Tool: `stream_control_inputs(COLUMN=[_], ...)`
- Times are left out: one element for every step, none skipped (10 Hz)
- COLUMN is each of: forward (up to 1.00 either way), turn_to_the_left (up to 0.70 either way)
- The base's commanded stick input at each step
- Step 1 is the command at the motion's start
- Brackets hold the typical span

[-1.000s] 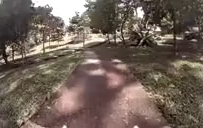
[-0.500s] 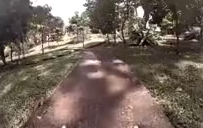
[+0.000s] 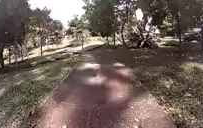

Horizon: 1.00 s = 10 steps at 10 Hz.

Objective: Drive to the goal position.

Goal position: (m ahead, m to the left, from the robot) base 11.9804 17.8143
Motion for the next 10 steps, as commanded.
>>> stream_control_inputs(forward=[0.45,0.45,0.45,0.45,0.45,0.45,0.45,0.45,0.45,0.45], turn_to_the_left=[0.0,0.0,0.0,0.0,0.0,0.0,0.0,0.0,0.0,0.0])
